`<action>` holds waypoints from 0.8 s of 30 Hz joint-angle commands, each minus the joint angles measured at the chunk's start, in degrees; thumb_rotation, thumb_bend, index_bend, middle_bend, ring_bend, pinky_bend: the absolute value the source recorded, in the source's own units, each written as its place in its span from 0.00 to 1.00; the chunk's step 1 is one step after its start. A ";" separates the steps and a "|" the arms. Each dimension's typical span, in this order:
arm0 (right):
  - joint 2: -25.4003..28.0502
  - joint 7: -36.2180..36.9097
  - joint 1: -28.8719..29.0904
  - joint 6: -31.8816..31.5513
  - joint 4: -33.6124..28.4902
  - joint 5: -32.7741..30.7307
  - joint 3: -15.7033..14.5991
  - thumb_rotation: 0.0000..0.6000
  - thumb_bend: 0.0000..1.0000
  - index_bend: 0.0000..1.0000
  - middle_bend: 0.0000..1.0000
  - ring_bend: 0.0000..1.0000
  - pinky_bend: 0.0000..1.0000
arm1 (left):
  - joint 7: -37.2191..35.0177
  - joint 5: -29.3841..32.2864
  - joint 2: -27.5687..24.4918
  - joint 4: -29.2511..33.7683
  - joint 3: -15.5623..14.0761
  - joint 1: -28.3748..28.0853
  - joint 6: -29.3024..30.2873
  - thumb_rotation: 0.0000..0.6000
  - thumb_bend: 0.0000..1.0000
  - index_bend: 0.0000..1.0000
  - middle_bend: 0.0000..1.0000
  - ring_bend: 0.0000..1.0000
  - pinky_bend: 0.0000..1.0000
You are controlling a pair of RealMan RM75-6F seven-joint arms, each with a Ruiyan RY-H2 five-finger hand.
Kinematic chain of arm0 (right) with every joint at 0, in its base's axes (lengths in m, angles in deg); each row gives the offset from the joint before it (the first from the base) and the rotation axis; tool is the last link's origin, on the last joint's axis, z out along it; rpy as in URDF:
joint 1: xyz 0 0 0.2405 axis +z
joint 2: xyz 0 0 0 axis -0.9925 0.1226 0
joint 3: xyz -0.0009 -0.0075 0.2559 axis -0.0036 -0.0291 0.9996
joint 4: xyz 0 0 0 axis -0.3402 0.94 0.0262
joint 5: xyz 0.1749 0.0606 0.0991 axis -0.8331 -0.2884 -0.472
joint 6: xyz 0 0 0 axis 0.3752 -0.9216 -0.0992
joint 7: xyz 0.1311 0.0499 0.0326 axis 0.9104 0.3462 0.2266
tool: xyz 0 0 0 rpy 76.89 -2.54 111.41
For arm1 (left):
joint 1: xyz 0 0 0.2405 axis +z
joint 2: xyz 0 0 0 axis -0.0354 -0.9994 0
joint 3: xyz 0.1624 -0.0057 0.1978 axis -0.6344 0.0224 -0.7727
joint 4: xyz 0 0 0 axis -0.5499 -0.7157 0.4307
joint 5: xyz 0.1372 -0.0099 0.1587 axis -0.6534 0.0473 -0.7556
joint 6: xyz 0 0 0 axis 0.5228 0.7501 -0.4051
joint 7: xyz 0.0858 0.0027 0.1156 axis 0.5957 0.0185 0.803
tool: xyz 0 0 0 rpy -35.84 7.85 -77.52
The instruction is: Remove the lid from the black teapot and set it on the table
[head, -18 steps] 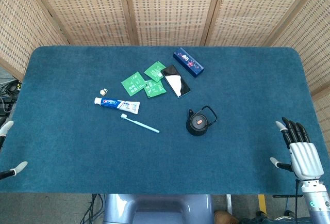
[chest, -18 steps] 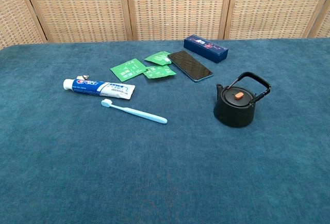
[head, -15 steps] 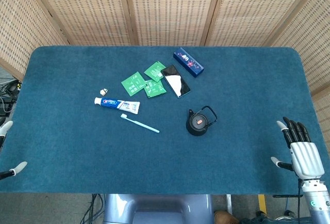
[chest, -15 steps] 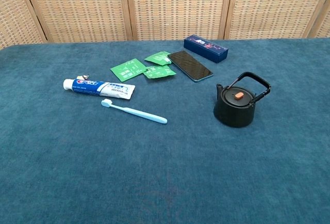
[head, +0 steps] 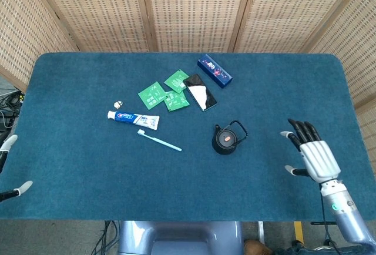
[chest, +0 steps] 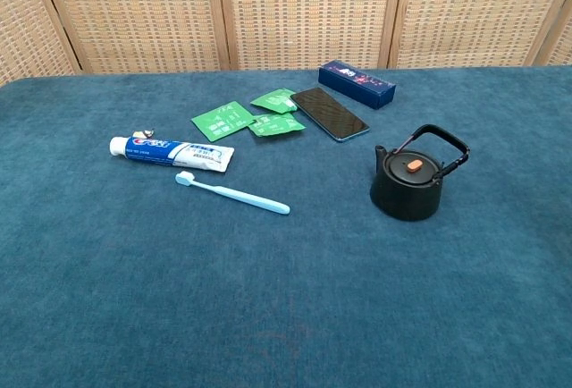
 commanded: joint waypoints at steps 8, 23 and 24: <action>-4.60 -12.17 16.84 20.74 -3.84 -10.97 9.29 1.00 0.38 0.45 0.09 0.00 0.00 | 1.80 4.51 0.96 -0.38 1.63 -1.78 -3.39 1.00 0.00 0.00 0.00 0.00 0.00; -18.78 -17.68 23.97 26.60 7.28 -19.87 9.16 1.00 0.45 0.46 0.14 0.00 0.00 | 2.98 6.97 1.56 -0.65 2.12 -2.72 -5.37 1.00 0.00 0.00 0.00 0.00 0.00; -19.43 -17.99 24.21 26.67 8.01 -20.15 9.09 1.00 0.45 0.47 0.14 0.00 0.00 | 3.01 6.98 1.57 -0.67 2.11 -2.75 -5.43 1.00 0.00 0.00 0.00 0.00 0.00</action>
